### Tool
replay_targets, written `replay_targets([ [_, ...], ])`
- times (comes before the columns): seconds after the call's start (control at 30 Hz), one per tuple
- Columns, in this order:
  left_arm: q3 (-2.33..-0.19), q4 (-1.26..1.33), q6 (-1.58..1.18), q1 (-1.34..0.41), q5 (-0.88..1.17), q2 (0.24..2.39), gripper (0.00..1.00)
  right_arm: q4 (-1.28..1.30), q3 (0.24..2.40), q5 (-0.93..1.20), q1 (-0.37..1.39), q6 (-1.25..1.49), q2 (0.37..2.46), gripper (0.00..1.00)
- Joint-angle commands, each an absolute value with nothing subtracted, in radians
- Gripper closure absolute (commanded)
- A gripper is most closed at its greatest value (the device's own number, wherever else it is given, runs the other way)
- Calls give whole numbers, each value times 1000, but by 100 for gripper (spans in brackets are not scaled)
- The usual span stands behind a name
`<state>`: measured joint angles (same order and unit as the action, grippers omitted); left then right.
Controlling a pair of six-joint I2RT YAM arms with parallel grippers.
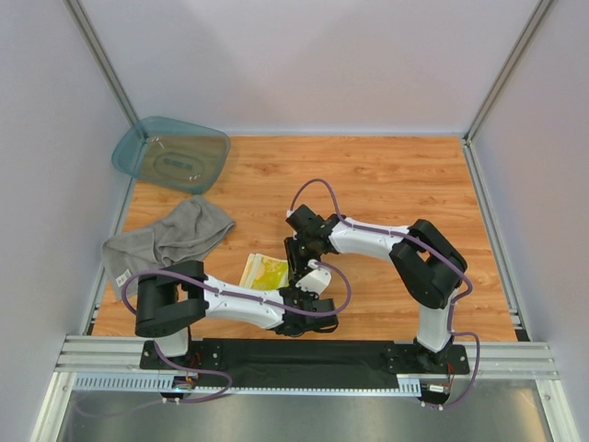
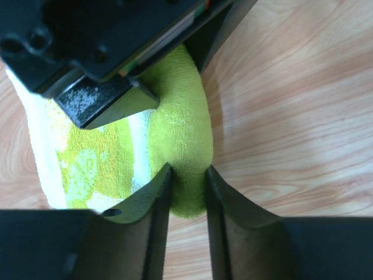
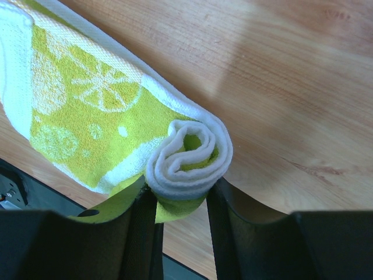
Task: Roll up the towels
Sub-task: Roll the towel
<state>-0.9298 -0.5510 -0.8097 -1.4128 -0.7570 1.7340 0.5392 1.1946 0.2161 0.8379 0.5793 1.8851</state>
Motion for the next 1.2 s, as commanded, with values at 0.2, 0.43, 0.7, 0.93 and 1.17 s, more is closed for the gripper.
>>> replay_targets([
  [0.2,-850,-586,-806,-1398,-687,1792,71,569,1122,169,769,540,1885,62],
  [0.43,-862,-456,-599,-1316,-667,1760,72,546,999,156,704,551,1798,61],
  [0.7,-927,-402,-472,-1292,-634,1792,75,569,966,121,646,537,1763,57],
  [0.93,-888,-354,-465,-1285,-558,1732,78,597,986,114,557,503,1753,46],
  [1.17,-830,-285,-456,-1198,-348,1626,78,621,1002,121,444,457,1720,41],
])
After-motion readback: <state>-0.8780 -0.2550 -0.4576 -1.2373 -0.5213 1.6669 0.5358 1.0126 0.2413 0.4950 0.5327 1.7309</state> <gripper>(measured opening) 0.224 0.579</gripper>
